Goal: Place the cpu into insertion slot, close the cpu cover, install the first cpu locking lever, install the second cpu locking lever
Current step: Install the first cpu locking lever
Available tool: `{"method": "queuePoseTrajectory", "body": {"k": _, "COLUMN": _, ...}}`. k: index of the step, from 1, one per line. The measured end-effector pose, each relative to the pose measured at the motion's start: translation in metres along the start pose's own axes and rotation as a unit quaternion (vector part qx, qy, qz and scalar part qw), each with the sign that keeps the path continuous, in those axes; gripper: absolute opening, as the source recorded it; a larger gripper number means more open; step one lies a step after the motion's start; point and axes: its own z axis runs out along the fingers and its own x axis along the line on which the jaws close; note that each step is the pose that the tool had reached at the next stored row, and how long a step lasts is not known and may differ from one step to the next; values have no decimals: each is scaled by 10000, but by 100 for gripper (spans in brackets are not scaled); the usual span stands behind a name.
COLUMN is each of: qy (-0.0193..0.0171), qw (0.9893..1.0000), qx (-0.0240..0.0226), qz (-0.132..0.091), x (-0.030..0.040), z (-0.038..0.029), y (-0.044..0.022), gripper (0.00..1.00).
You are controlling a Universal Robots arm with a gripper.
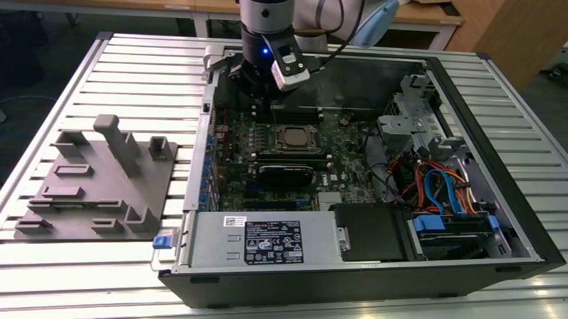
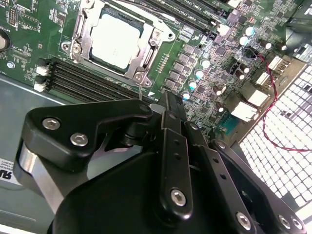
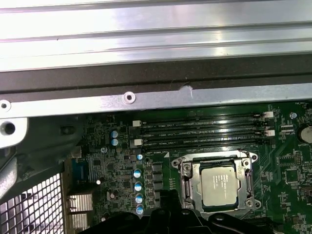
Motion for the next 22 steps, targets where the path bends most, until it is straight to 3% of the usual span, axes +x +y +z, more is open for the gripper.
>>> {"method": "queuePoseTrajectory", "body": {"k": 6, "qy": 0, "qw": 10000, "qx": 0, "qz": -11, "x": 10, "z": 1, "y": 41, "gripper": 10}}
{"method": "queuePoseTrajectory", "body": {"k": 11, "qy": 1, "qw": 10000, "qx": -1, "qz": -35, "x": 19, "z": 2, "y": 154, "gripper": 10}}
{"method": "queuePoseTrajectory", "body": {"k": 15, "qy": 1, "qw": 10000, "qx": -1, "qz": -45, "x": 18, "z": 3, "y": 187, "gripper": 10}}
{"method": "queuePoseTrajectory", "body": {"k": 22, "qy": 1, "qw": 10000, "qx": -2, "qz": -51, "x": -90, "z": 8, "y": 199, "gripper": 10}}
